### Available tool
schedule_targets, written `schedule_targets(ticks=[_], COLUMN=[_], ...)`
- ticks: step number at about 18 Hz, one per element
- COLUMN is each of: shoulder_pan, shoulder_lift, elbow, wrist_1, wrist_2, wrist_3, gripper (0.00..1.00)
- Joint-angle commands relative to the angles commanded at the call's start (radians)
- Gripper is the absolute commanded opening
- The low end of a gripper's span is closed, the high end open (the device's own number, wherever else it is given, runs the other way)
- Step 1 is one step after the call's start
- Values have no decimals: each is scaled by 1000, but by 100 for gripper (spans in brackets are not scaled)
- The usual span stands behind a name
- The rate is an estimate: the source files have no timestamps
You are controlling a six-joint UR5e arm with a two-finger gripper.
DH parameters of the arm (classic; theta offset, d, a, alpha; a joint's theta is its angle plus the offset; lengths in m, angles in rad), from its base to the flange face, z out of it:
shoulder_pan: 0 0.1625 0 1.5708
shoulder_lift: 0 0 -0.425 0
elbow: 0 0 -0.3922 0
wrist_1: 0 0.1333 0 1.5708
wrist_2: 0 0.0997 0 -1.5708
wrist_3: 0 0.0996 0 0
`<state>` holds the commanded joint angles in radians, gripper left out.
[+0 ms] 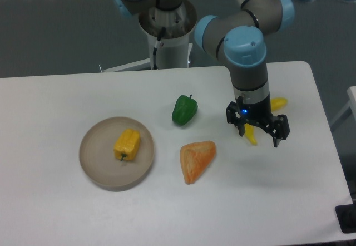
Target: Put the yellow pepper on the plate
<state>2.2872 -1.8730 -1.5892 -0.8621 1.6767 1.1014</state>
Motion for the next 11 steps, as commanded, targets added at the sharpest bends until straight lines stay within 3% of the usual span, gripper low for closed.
schedule_targets(ticks=[11], shoulder_pan=[2], shoulder_lift=[-3], elbow=[5], wrist_1=[0], wrist_2=[0], wrist_3=[-12], gripper=[100])
